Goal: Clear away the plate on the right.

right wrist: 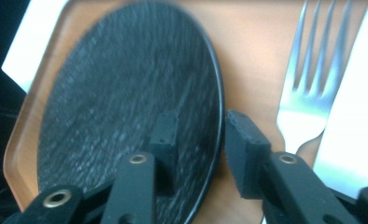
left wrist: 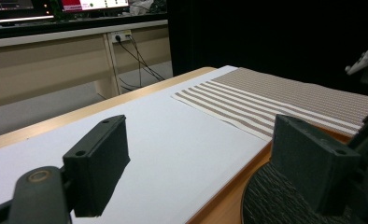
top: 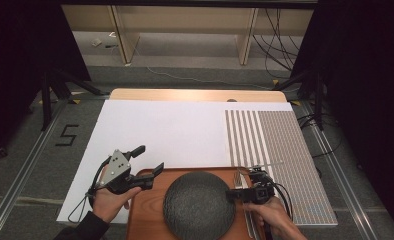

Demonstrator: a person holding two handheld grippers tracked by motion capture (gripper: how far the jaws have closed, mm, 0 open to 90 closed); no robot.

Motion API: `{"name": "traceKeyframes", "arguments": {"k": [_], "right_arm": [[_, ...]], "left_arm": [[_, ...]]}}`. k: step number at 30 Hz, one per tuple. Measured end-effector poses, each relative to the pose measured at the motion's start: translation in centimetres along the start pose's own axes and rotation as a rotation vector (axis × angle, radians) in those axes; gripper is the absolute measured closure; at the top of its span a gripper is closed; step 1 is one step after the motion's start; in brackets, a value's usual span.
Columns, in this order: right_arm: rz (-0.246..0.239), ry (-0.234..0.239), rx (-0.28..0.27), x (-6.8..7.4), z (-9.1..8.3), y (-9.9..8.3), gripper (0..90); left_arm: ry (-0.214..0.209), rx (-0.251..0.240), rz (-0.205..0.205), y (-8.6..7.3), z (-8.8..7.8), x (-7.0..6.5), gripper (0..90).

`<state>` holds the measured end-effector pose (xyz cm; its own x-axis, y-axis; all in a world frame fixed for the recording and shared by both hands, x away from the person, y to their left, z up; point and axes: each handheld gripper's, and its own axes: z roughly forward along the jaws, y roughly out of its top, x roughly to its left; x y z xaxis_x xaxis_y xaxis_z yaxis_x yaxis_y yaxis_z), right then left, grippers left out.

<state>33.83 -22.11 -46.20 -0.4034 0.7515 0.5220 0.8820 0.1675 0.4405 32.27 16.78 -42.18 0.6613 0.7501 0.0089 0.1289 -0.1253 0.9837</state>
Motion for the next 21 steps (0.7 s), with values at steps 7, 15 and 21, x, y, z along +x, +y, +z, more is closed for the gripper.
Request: {"name": "traceKeyframes", "arguments": {"k": [7,15,21], "right_arm": [[-0.071,0.003,-0.102,0.7,-1.5,0.5,52.1],[-0.272,-0.035,-0.299,2.4,-3.4,0.9,38.4],[-0.334,-0.071,-0.395,2.8,-4.1,0.9,30.6]], "left_arm": [[-0.003,0.002,0.002,0.0,0.0,0.0,18.8],[-0.007,0.006,0.001,0.0,0.0,0.0,18.8],[-0.009,0.007,0.000,0.0,0.0,0.0,18.8]]}}
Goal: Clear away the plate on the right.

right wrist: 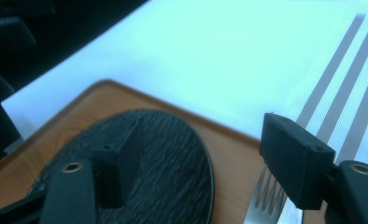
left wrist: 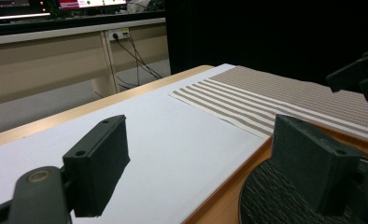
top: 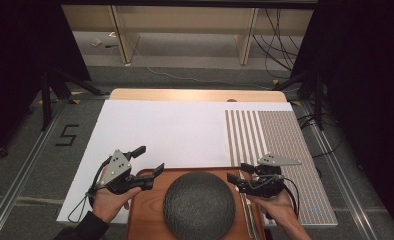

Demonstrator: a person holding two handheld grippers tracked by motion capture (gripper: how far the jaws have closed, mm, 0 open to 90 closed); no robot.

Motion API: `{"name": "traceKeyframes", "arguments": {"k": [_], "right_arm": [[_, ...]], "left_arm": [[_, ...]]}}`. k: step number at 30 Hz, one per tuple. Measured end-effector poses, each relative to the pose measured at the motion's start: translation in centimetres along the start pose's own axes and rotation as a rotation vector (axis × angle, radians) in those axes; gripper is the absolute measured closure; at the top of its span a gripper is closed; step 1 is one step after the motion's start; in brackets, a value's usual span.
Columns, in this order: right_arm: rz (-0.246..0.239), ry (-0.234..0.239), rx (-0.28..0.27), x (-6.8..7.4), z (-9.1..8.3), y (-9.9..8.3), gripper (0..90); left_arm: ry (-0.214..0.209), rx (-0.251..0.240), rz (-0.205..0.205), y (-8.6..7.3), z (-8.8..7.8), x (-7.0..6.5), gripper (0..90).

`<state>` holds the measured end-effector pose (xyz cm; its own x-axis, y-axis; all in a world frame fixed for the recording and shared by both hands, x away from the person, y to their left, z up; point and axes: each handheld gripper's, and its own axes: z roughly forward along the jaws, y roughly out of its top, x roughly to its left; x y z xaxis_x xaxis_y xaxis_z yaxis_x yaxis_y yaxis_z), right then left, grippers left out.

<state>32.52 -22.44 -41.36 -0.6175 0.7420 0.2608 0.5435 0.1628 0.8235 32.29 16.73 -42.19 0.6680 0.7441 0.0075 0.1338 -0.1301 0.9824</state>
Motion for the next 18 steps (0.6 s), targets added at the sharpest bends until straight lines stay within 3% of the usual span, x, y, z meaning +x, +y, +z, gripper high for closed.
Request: {"name": "traceKeyframes", "arguments": {"k": [2,8,12,18], "right_arm": [[-0.015,-0.016,-0.052,0.0,-0.4,0.2,27.4],[-0.065,-0.057,-0.135,0.0,-1.2,0.6,23.6],[-0.080,-0.066,-0.160,0.0,-1.4,0.6,23.1],[-0.141,-0.109,-0.186,0.2,-1.8,0.7,20.3]], "left_arm": [[-0.001,-0.001,0.000,0.0,0.0,0.0,18.7],[-0.005,-0.002,-0.002,0.0,0.0,0.0,18.5],[-0.009,-0.002,-0.003,0.0,0.0,0.0,18.4],[-0.011,-0.001,-0.001,0.0,0.0,0.0,18.4]]}}
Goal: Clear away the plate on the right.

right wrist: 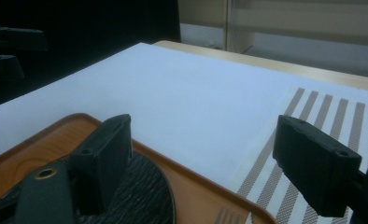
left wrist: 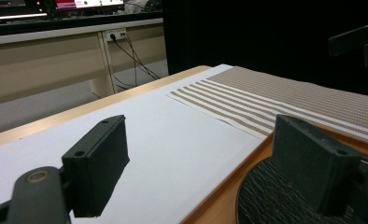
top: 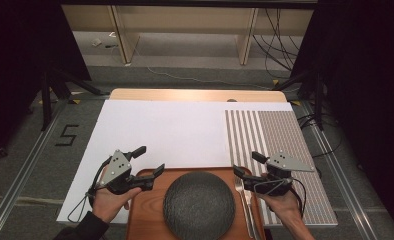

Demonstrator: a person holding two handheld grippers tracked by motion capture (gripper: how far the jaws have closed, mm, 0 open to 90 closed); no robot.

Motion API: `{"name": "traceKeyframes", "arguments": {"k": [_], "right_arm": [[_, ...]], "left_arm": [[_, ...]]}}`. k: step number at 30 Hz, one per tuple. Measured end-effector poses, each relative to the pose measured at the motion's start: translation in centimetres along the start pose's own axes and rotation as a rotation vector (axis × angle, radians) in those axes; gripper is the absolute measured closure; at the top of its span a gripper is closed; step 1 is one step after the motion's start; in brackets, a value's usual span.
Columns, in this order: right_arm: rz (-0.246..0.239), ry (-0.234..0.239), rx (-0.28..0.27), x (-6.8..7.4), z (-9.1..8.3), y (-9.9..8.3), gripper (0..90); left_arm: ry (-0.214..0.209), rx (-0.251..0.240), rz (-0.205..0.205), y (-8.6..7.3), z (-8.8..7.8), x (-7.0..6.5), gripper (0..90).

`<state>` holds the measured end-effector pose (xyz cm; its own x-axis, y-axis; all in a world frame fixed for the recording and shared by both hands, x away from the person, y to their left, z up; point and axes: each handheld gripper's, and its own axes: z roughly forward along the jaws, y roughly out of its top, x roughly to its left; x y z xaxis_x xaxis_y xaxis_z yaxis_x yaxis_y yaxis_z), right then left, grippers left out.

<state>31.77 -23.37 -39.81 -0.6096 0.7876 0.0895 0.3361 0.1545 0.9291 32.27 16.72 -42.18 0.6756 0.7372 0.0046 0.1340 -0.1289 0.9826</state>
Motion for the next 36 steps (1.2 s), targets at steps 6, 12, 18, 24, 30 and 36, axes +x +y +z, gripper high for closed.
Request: {"name": "traceKeyframes", "arguments": {"k": [6,12,18,24,30,36], "right_arm": [[-0.039,-0.030,-0.011,-0.1,-0.3,0.1,19.1],[-0.051,-0.053,-0.015,-0.3,-0.6,0.1,18.8],[-0.054,-0.066,-0.028,-0.5,-1.0,0.2,17.8],[-0.027,-0.064,-0.046,-0.8,-1.6,0.3,17.5],[-0.019,-0.067,-0.051,-1.1,-1.8,0.2,17.3],[-0.024,-0.063,-0.052,-1.0,-1.8,0.2,16.1]], "left_arm": [[-0.001,0.002,0.005,0.0,0.0,0.0,18.4],[0.001,0.002,0.002,-0.1,-0.1,0.0,18.4],[-0.003,0.002,0.008,0.0,-0.1,-0.1,18.4],[0.000,0.001,0.009,0.0,-0.1,0.0,18.4],[0.006,-0.002,0.005,0.0,-0.1,0.0,18.4],[0.005,-0.003,0.004,0.0,-0.2,0.0,18.3]]}}
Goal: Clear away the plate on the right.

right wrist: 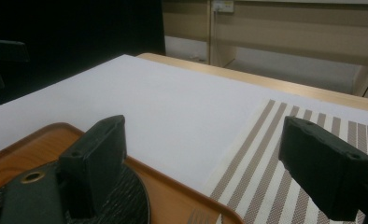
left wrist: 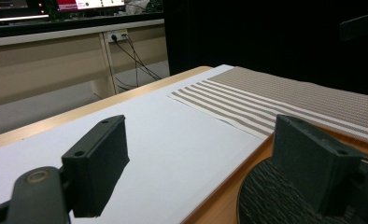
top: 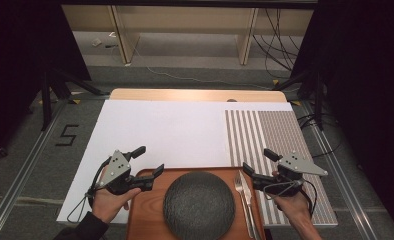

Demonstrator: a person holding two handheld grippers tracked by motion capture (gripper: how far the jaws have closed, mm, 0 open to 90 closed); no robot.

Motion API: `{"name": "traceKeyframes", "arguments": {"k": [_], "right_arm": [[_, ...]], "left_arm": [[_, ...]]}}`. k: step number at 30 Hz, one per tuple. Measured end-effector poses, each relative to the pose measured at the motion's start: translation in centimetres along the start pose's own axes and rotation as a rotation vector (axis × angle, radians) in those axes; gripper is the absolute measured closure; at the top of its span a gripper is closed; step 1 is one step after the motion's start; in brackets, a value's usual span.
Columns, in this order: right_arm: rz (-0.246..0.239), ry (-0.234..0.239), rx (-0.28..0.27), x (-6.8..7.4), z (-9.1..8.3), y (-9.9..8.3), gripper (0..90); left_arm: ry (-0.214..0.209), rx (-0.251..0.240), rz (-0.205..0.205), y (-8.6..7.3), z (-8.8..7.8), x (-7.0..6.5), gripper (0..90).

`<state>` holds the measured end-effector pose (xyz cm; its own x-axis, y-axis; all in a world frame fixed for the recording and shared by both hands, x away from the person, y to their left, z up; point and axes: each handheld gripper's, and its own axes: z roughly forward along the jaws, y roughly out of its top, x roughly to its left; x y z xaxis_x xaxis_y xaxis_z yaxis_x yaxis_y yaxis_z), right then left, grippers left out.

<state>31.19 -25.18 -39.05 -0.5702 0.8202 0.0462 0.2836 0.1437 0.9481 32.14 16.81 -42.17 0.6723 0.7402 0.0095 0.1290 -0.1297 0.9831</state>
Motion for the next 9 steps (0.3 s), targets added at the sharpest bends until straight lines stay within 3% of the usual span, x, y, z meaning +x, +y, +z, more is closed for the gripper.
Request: {"name": "traceKeyframes", "arguments": {"k": [9], "right_arm": [[0.001,0.002,0.006,0.04,0.06,-0.02,16.0]], "left_arm": [[0.001,0.002,-0.001,-0.03,0.04,0.03,18.3]]}}
